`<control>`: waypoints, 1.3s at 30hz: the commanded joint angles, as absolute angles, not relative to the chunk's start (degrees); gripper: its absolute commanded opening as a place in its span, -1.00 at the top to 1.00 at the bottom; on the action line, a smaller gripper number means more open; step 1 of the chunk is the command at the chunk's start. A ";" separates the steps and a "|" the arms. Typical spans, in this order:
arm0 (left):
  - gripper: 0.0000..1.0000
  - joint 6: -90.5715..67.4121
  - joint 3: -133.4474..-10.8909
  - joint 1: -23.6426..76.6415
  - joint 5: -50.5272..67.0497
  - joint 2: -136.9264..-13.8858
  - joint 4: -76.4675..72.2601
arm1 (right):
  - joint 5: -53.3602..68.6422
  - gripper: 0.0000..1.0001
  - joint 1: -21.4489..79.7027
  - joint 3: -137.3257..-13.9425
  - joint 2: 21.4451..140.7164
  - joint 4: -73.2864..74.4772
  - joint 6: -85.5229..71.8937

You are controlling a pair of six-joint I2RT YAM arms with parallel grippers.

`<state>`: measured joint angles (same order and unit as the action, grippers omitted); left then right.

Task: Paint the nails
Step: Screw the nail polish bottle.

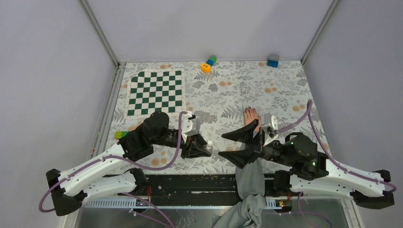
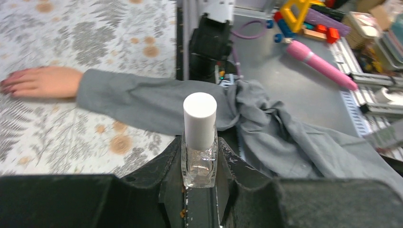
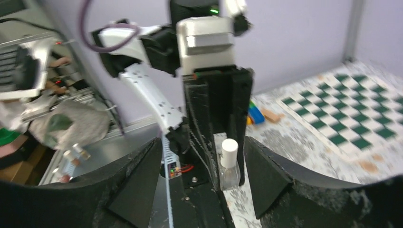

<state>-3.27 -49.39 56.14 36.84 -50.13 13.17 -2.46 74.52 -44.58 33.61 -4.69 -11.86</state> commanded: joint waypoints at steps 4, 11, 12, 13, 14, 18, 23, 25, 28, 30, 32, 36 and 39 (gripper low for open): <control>1.00 -3.22 -51.50 56.75 52.74 -50.48 7.09 | 19.96 -0.42 74.53 -45.12 34.79 -14.22 -5.84; 1.00 -3.99 -52.02 57.51 57.80 -51.30 6.66 | 23.32 -0.45 74.54 -46.14 39.03 -15.40 -5.98; 1.00 -4.10 -52.07 57.64 58.05 -51.39 6.67 | 23.56 -0.45 74.53 -46.09 39.44 -15.60 -6.09; 1.00 -4.13 -52.08 57.80 58.24 -51.41 6.62 | 23.70 -0.44 74.55 -45.94 39.90 -15.79 -6.17; 1.00 -4.08 -52.05 57.90 58.33 -51.37 6.62 | 23.73 -0.44 74.53 -45.88 40.01 -16.01 -6.21; 1.00 -4.04 -52.12 58.27 58.88 -51.20 6.60 | 23.20 -0.43 74.52 -45.17 40.34 -16.32 -6.17; 1.00 -4.04 -52.21 58.47 59.27 -50.97 6.62 | 22.31 -0.39 74.58 -44.08 40.74 -16.43 -6.54; 1.00 -4.04 -52.27 58.45 59.44 -50.89 6.62 | 22.43 -0.37 74.53 -43.88 41.27 -16.41 -6.86; 1.00 -4.07 -52.32 58.49 59.68 -50.80 6.68 | 22.78 -0.33 74.53 -43.71 42.06 -16.36 -7.19; 1.00 -4.08 -52.30 58.53 59.69 -50.67 6.63 | 22.77 -0.31 74.53 -43.62 42.35 -16.15 -7.29; 1.00 -4.04 -52.30 58.54 59.67 -50.55 6.64 | 22.54 -0.29 74.58 -43.38 42.43 -16.12 -7.23; 1.00 -3.96 -52.30 58.54 59.55 -50.21 6.60 | 22.09 -0.18 74.56 -42.96 42.54 -15.82 -7.42; 1.00 -3.87 -52.16 58.54 59.22 -49.84 6.60 | 21.00 -0.12 74.52 -42.69 42.69 -15.65 -7.96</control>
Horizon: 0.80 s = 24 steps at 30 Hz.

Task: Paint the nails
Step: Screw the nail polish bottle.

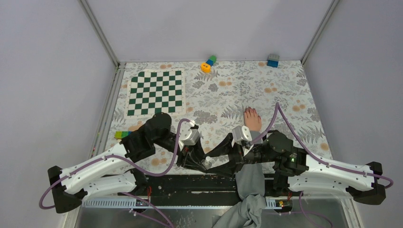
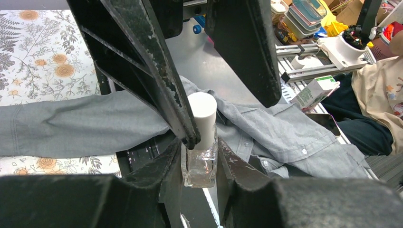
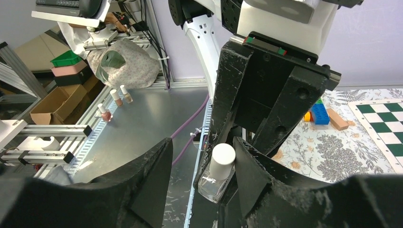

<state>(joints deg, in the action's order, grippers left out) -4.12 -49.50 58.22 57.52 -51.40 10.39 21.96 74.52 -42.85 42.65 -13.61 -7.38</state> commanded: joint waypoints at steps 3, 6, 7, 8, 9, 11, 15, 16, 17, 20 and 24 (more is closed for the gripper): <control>1.00 -3.72 -52.17 58.54 58.70 -49.62 6.63 | 20.39 -0.07 74.52 -42.63 42.88 -15.08 -8.50; 1.00 -3.73 -52.04 58.51 58.21 -49.51 6.58 | 20.39 0.04 74.56 -42.84 43.19 -14.87 -8.89; 1.00 -3.77 -52.03 58.54 58.07 -49.54 6.51 | 20.52 0.10 74.54 -42.95 43.35 -14.86 -9.01; 1.00 -3.67 -52.06 58.54 57.83 -49.53 6.58 | 20.70 0.17 74.53 -43.08 43.52 -14.85 -9.04; 1.00 -3.69 -52.04 58.54 57.67 -49.54 6.57 | 20.84 0.25 74.59 -43.21 43.69 -14.85 -9.12; 1.00 -3.37 -52.03 58.54 56.80 -49.48 6.93 | 21.15 0.40 74.50 -43.49 44.05 -14.85 -9.41; 1.00 -2.26 -51.92 58.54 52.50 -48.55 7.93 | 21.18 0.87 74.49 -43.86 44.68 -14.85 -10.26; 1.00 -1.95 -51.73 58.58 50.86 -48.20 8.08 | 20.87 1.00 74.53 -43.90 44.81 -14.77 -10.58; 1.00 -1.71 -51.69 58.54 48.62 -47.83 8.49 | 20.34 1.00 74.54 -43.87 44.90 -14.72 -10.94; 1.00 -1.18 -51.48 58.58 40.44 -46.77 9.53 | 15.87 1.00 74.52 -43.80 45.08 -13.52 -12.63; 1.00 -1.31 -50.50 58.54 28.99 -45.25 9.71 | 8.25 1.00 74.49 -44.82 45.91 -10.36 -15.87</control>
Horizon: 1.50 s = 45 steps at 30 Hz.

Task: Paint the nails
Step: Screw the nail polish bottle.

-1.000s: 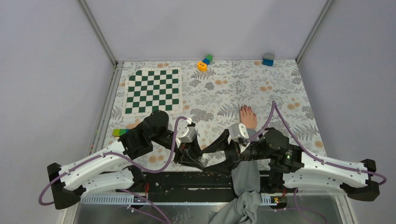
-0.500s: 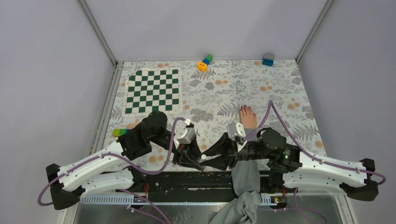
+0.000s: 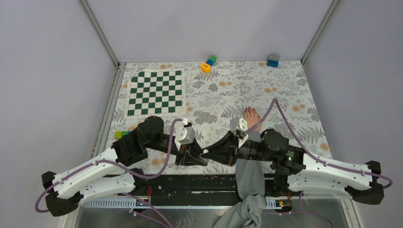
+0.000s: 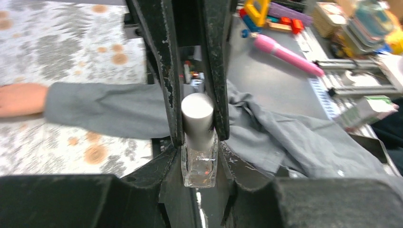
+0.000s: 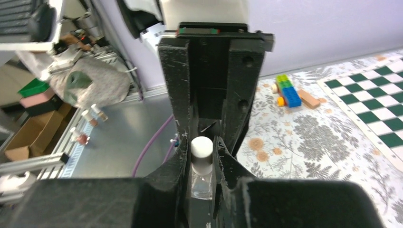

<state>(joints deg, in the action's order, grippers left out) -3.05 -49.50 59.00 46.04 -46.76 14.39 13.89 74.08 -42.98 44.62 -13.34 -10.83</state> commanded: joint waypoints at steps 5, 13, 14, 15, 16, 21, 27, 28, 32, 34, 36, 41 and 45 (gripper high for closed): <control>1.00 -1.49 -50.20 58.54 15.58 -44.69 10.96 | -0.52 1.00 74.55 -46.54 48.96 -8.33 -21.34; 1.00 -2.95 -49.71 58.62 0.50 -44.84 12.55 | -13.27 1.00 74.54 -51.38 57.21 -3.53 -30.87; 1.00 -3.10 -49.60 58.64 -2.03 -44.74 12.70 | -15.20 1.00 74.60 -52.20 58.13 -2.56 -32.67; 1.00 -3.19 -49.57 58.63 -3.38 -44.77 12.88 | -16.82 1.00 74.56 -53.11 59.19 -1.79 -34.10; 1.00 -3.28 -49.60 58.70 -4.56 -44.86 13.06 | -18.15 1.00 74.56 -53.97 60.33 -1.31 -35.54; 1.00 -3.78 -50.01 58.80 -8.24 -45.79 14.37 | -23.96 1.00 74.62 -58.32 66.37 1.83 -40.29; 1.00 -3.75 -50.44 59.07 -9.11 -46.01 15.08 | -27.97 1.00 74.62 -58.84 67.72 0.75 -41.10; 1.00 -3.63 -50.45 59.06 -9.02 -45.91 15.10 | -28.23 1.00 74.62 -58.08 67.23 -1.15 -40.83; 1.00 -3.23 -50.18 59.06 -4.92 -45.11 13.85 | -25.71 0.75 74.66 -55.45 64.97 -5.48 -36.13; 1.00 -3.33 -49.49 59.02 -1.84 -44.47 12.56 | -25.50 0.56 74.62 -54.52 63.17 -5.81 -33.75; 1.00 -3.19 -49.42 59.04 1.85 -44.17 11.87 | -26.68 0.30 74.61 -53.41 60.71 -5.36 -31.95; 1.00 -2.67 -49.19 59.06 8.96 -43.35 10.29 | -27.74 -0.08 74.62 -47.94 50.72 -9.01 -26.61; 1.00 -1.97 -48.71 59.07 14.42 -42.13 8.89 | -24.54 -0.21 74.62 -42.06 42.55 -14.15 -20.90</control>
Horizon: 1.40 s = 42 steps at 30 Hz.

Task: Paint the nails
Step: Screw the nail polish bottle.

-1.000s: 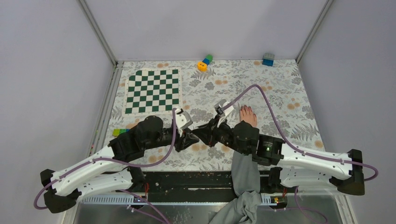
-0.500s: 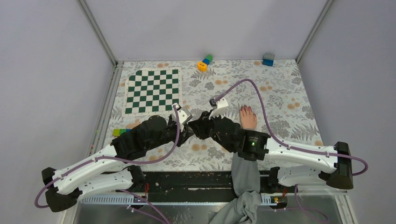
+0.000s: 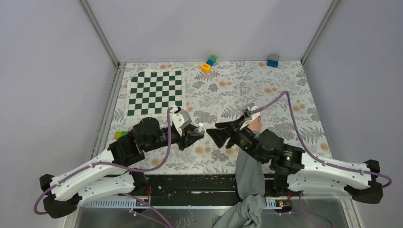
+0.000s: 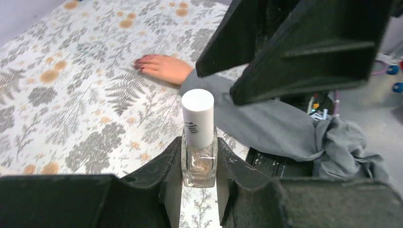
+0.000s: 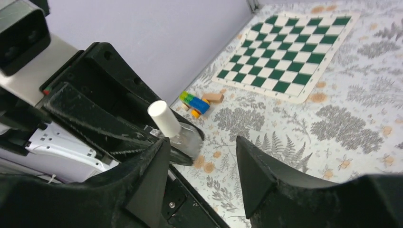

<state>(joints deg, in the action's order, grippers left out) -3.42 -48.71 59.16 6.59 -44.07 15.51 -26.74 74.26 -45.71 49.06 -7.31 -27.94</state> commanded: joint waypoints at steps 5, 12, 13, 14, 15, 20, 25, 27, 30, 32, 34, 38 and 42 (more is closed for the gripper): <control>1.00 -1.26 -48.28 59.08 24.38 -41.18 6.87 | -11.77 -0.29 74.62 -39.74 36.35 -15.31 -11.75; 1.00 -2.97 -48.16 59.06 42.35 -42.16 3.11 | 10.33 -0.43 74.62 -37.77 33.46 -25.79 -8.24; 1.00 -3.51 -48.16 59.06 43.97 -42.46 2.60 | 12.03 -0.45 74.62 -37.78 33.83 -27.15 -8.24; 1.00 -4.26 -48.15 59.06 45.64 -42.84 1.95 | 13.57 -0.46 74.62 -38.09 34.36 -27.87 -8.07; 1.00 -4.88 -48.15 59.06 47.18 -43.17 1.12 | 14.95 -0.47 74.66 -38.70 35.15 -28.09 -7.75; 1.00 -7.34 -48.21 59.06 52.46 -44.33 -1.60 | 21.00 -0.46 74.61 -42.35 40.38 -27.87 -7.28; 1.00 -8.17 -48.34 59.06 55.04 -44.46 -2.32 | 25.41 -0.45 74.57 -44.49 44.35 -29.87 -8.52; 1.00 -8.26 -48.35 59.06 55.32 -44.40 -2.38 | 25.93 -0.44 74.62 -44.72 45.49 -30.75 -9.24; 1.00 -8.42 -48.42 59.06 55.53 -44.29 -2.50 | 25.70 -0.44 74.62 -44.49 46.65 -32.19 -10.62; 1.00 -8.36 -48.42 59.06 55.38 -44.29 -2.51 | 25.00 -0.45 74.62 -43.80 47.16 -34.25 -12.19; 1.00 -8.29 -48.34 59.15 55.42 -44.18 -2.50 | 25.35 -0.37 74.56 -43.23 47.56 -36.20 -13.62; 1.00 -8.33 -48.34 59.15 55.42 -44.12 -2.49 | 26.28 -0.22 74.59 -43.39 48.37 -36.25 -14.82; 1.00 -8.31 -48.34 59.15 55.21 -44.01 -2.47 | 26.64 -0.08 74.58 -43.38 48.58 -35.10 -15.09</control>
